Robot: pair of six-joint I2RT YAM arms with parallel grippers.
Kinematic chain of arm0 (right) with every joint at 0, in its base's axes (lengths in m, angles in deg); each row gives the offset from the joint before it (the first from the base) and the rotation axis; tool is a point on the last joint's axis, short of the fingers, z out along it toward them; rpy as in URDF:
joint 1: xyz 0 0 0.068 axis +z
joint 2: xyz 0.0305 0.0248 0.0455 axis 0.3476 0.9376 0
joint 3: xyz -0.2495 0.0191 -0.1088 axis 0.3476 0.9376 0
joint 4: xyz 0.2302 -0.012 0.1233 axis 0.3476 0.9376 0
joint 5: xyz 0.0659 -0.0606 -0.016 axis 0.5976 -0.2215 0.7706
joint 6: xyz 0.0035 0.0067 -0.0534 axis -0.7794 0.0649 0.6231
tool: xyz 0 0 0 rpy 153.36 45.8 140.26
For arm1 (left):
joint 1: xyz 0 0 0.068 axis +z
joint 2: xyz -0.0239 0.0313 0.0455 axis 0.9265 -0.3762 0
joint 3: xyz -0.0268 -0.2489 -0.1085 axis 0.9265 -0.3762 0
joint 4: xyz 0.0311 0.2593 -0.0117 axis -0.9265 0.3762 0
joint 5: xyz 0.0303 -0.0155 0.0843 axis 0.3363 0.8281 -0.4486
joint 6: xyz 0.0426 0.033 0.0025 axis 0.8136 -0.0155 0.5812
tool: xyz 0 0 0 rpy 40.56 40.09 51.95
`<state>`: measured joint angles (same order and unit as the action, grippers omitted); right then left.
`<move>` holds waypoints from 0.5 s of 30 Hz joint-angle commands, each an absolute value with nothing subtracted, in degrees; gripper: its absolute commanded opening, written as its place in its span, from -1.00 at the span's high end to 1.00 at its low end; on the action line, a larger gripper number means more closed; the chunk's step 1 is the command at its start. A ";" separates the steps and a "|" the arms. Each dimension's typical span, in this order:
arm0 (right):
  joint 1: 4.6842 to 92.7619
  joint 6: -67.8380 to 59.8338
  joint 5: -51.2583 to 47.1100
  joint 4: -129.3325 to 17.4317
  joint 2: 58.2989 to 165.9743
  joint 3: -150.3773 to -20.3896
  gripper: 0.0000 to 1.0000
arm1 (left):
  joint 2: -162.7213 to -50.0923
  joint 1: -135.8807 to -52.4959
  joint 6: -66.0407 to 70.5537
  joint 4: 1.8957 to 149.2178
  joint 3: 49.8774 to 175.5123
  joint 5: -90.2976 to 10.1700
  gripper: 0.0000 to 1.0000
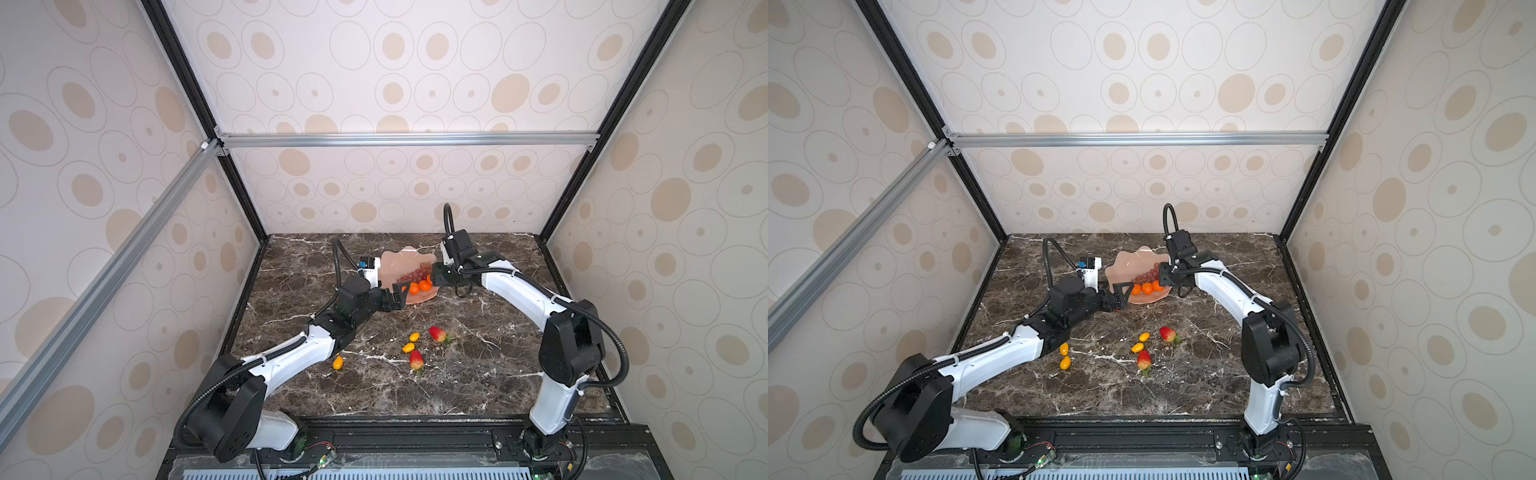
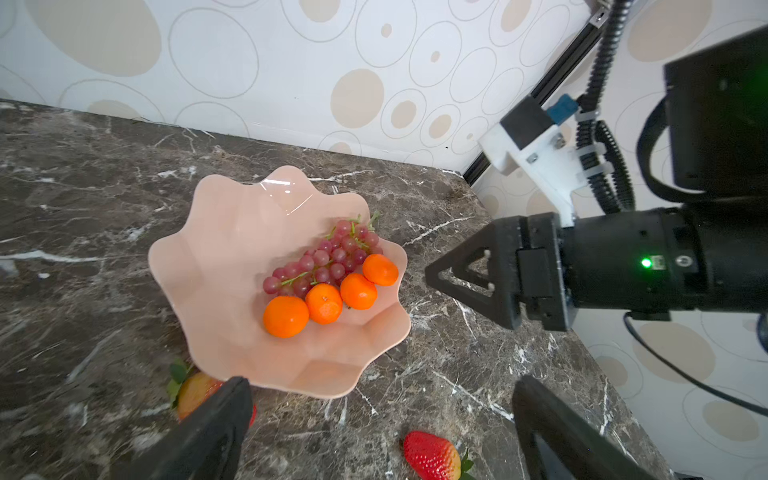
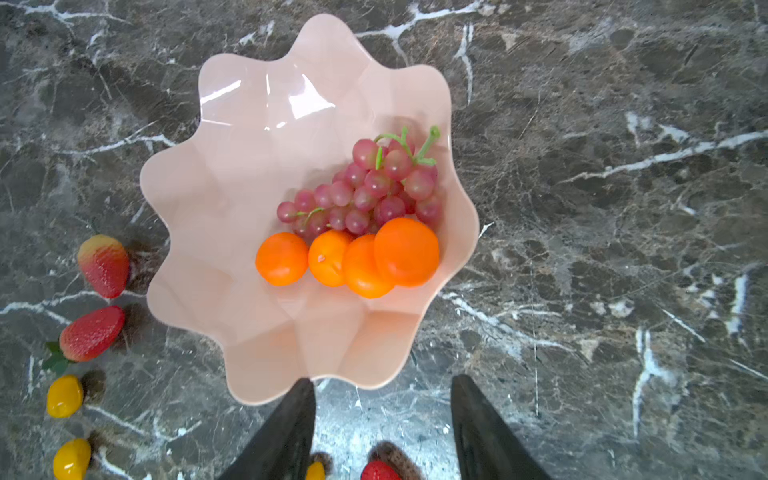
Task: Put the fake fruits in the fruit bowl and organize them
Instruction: 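Move the right gripper back toward the robot to a red strawberry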
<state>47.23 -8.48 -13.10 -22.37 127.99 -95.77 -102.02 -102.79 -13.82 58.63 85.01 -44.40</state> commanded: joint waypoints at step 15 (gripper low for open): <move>54.35 -12.08 -14.28 -22.09 110.61 -70.35 -0.05 | -90.50 -106.97 -10.63 67.38 75.15 -48.00 -0.97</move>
